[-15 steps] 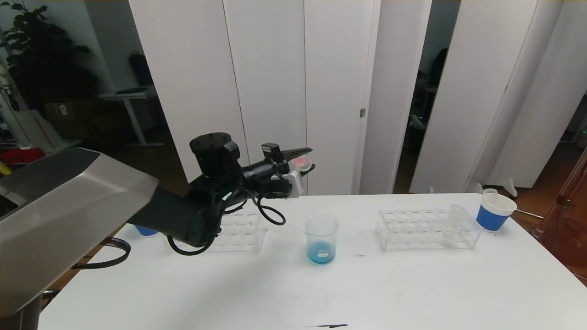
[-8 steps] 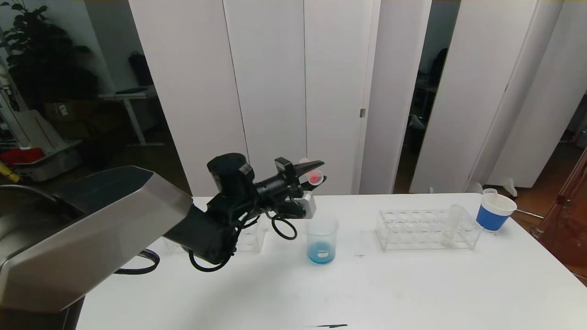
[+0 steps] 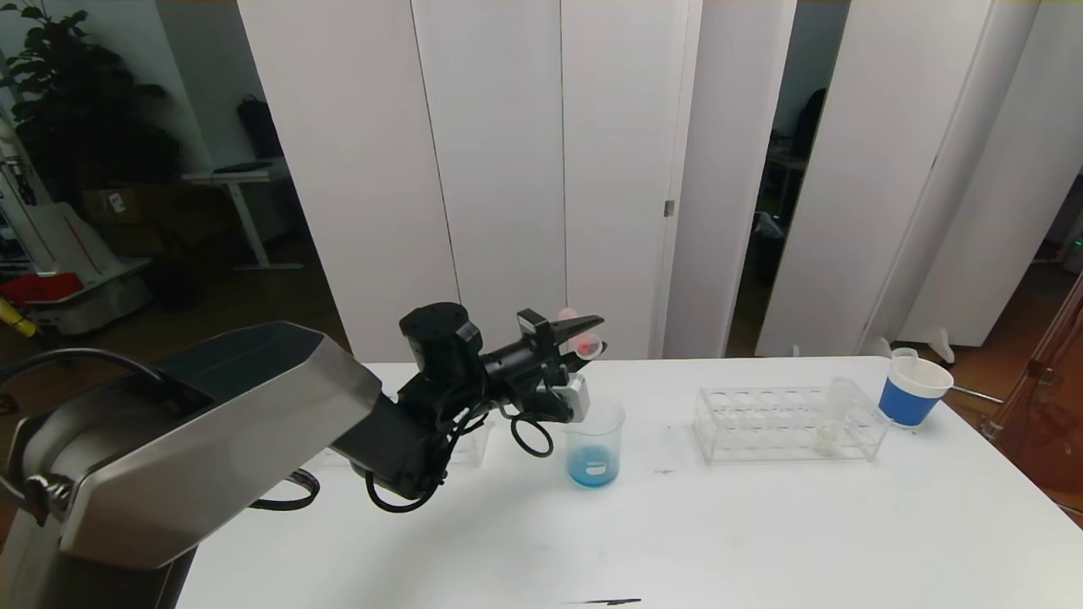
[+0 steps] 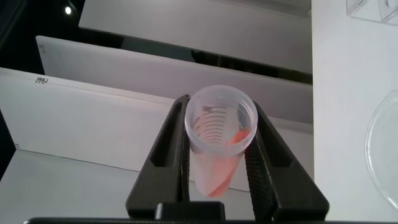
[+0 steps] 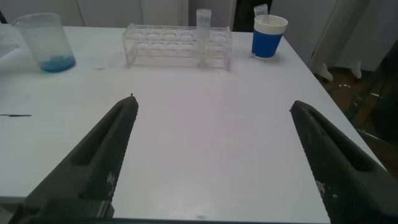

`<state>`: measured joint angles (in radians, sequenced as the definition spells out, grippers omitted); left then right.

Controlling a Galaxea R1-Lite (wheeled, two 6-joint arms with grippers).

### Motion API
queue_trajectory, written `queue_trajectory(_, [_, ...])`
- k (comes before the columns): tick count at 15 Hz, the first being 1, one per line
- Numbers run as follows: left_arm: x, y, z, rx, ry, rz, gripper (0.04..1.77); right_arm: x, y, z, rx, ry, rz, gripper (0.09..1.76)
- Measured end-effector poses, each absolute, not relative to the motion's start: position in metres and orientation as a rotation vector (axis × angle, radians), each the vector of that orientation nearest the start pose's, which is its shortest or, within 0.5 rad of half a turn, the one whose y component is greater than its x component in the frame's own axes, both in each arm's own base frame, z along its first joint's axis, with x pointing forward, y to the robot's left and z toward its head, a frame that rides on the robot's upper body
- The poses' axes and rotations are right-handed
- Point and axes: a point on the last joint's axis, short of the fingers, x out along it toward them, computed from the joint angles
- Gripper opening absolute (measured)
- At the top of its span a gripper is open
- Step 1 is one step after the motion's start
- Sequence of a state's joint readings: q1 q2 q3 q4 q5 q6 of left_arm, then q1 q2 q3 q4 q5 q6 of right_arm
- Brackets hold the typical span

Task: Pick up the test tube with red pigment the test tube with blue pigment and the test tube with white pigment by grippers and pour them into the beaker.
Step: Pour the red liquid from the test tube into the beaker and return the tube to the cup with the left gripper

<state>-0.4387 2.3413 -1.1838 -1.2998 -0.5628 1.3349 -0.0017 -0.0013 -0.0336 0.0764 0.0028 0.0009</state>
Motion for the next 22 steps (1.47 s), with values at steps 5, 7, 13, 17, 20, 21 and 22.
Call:
queue_trajectory(5, [0.404,-0.203,0.099,1.246,-0.821,-0.717,0.6,-0.026,0.0,0.077,0.001,0.041,0.001,1.75])
queue_trajectory(7, [0.408,-0.205,0.105,1.249,-0.853,-0.69,0.6,-0.026,0.0,0.077,0.001,0.041,0.001,1.75])
queue_trajectory(13, [0.414,-0.208,0.108,1.254,-0.887,-0.65,0.6,-0.026,0.0,0.077,0.001,0.041,0.001,1.75])
queue_trajectory(17, [0.416,-0.209,0.108,1.255,-0.892,-0.643,0.6,-0.026,0.0,0.077,0.001,0.041,0.001,1.75])
queue_trajectory(20, [0.416,-0.209,0.109,1.254,-0.898,-0.637,0.6,-0.026,0.0,0.077,0.001,0.041,0.001,1.75])
queue_trajectory(21, [0.415,-0.21,0.109,1.253,-0.9,-0.638,0.6,-0.026,0.0,0.077,0.001,0.041,0.001,1.75])
queue_trajectory(22, [0.415,-0.211,0.109,1.253,-0.907,-0.634,0.6,-0.026,0.0,0.077,0.001,0.041,0.001,1.75])
